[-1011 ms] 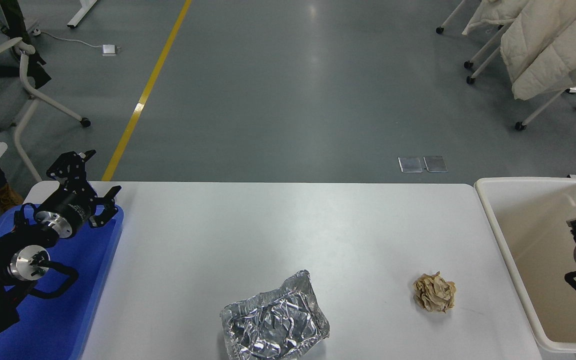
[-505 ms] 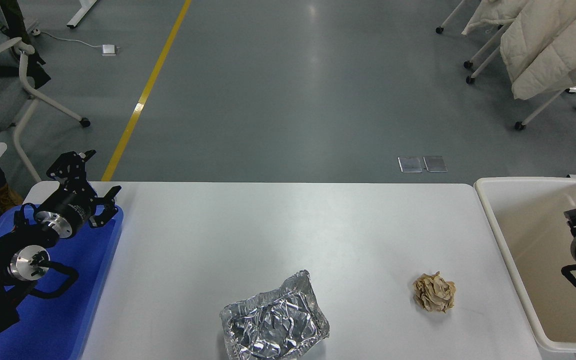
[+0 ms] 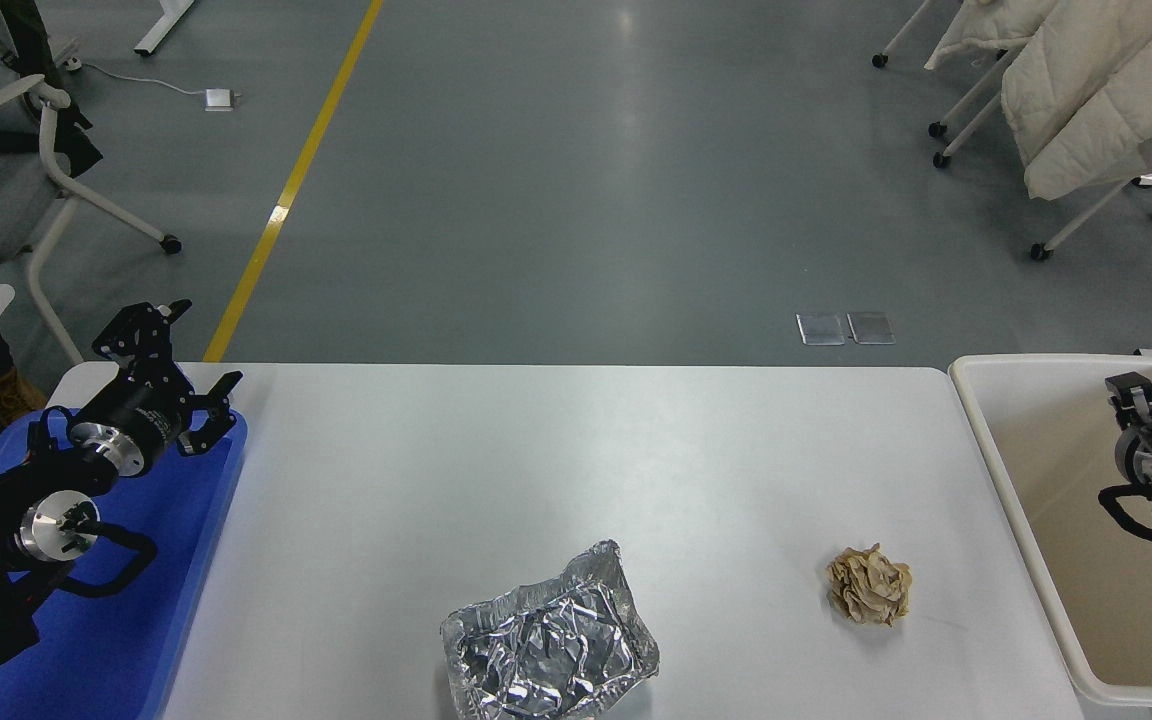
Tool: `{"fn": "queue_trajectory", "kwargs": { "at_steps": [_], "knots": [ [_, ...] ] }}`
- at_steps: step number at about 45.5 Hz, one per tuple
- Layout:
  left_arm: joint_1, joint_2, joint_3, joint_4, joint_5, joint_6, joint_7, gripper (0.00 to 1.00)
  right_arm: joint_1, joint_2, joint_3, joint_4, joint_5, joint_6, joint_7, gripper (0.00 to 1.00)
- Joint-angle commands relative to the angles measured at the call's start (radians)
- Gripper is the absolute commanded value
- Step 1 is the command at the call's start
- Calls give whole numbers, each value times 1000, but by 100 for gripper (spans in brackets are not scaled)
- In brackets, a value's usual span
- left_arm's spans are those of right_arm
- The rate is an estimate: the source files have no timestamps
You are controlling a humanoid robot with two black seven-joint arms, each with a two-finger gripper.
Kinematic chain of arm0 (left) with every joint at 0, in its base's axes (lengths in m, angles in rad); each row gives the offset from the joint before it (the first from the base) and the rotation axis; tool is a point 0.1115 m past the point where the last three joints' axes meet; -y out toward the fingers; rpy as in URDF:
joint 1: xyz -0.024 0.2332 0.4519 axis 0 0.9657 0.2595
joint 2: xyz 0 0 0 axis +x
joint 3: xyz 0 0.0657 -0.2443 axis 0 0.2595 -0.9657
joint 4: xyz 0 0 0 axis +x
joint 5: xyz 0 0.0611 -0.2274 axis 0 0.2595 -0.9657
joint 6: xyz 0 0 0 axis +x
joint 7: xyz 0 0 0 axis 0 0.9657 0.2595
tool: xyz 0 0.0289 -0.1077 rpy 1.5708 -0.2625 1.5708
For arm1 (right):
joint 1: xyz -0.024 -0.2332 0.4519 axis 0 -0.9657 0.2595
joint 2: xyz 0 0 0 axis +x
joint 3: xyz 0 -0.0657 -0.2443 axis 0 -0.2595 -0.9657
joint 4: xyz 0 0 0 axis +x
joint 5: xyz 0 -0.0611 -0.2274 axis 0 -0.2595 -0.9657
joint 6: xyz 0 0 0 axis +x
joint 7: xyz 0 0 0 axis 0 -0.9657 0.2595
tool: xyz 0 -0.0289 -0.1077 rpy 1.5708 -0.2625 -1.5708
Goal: Clean the table surface
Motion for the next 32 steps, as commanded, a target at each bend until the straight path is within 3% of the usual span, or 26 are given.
{"fn": "queue_trajectory", "kwargs": {
  "at_steps": [1,8,13,18,32],
  "knots": [
    [0,0,0,0,0,0,0,100,39,-27,132,38,0,66,0,100],
    [0,0,0,0,0,0,0,100,37,-90,220,169,2,83,23,100],
    [0,0,0,0,0,0,0,100,19,-182,404,382,-4,86,123,100],
    [0,0,0,0,0,0,0,100,-56,-265,559,631,-13,87,158,100],
    [0,0,0,0,0,1,0,100,-231,-210,869,812,-58,91,174,100]
  ]
}}
